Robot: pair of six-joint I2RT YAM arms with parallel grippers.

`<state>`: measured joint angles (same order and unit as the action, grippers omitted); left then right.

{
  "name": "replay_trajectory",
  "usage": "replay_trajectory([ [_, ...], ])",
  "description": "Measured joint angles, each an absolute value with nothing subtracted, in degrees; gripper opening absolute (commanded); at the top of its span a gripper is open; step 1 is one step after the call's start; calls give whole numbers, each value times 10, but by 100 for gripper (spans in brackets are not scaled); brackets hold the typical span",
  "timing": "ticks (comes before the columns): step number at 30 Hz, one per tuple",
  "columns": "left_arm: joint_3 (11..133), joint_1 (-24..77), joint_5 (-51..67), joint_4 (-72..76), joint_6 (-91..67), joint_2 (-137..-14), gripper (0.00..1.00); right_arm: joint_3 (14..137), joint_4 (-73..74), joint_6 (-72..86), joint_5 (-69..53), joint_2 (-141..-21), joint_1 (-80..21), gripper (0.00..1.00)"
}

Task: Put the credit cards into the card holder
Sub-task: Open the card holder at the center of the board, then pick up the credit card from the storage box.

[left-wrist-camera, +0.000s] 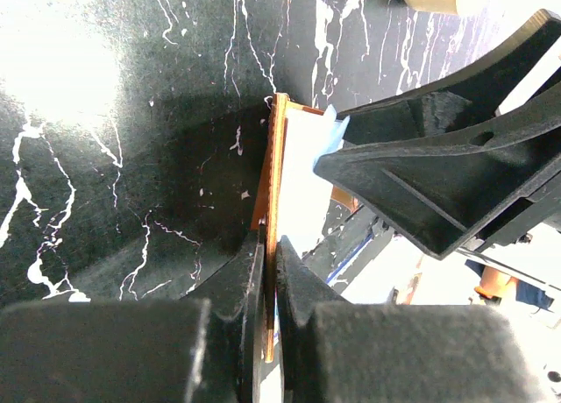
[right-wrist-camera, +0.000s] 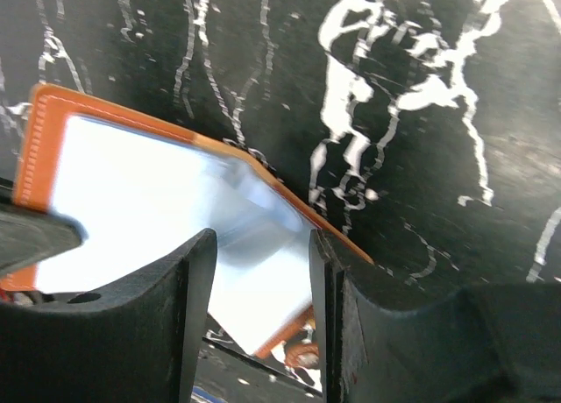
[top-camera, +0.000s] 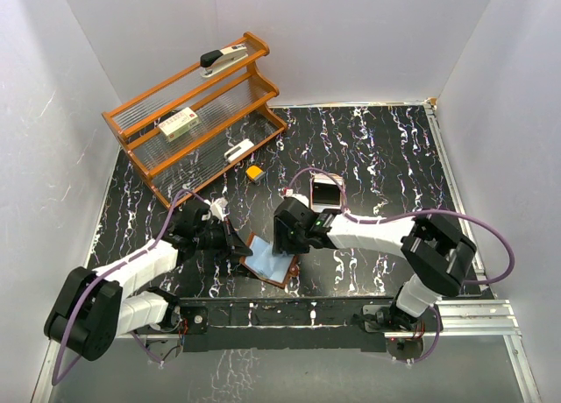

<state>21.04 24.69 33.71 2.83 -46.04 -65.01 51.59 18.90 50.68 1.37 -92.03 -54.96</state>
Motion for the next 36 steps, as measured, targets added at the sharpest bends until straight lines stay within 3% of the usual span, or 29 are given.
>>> replay_trajectory([
  [9, 266, 248, 290, -44, -419, -637, 0, 548, 315, 433, 68, -868, -550, 47],
  [17, 338, 249, 244, -108, -365, -630, 0, 625, 329, 298, 116, -847, -505, 49],
  [23, 329, 249, 262, -96, -363, -632, 0, 642, 328, 143, 93, -840, -398, 50],
  [36, 268, 249, 302, -49, -392, -631, 0, 690, 319, -121, 157, -937, -337, 60],
])
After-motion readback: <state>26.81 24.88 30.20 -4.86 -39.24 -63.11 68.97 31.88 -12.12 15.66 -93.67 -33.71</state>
